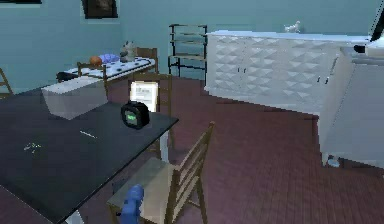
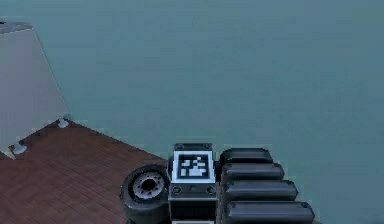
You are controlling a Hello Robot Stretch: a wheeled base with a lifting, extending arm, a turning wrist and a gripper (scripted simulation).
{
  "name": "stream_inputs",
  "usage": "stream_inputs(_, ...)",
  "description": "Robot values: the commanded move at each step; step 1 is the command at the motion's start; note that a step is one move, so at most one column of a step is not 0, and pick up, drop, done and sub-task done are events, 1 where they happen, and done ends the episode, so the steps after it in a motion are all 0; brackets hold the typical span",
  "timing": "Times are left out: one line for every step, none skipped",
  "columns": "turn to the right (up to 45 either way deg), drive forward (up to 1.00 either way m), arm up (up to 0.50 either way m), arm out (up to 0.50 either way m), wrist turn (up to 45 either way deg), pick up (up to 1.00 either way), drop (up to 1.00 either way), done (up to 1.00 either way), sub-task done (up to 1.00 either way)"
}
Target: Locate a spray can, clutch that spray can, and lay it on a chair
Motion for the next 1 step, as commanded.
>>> stream_inputs(0.0,0.2,0.0,0.0,0.0,0.0,0.0,0.0,0.0)
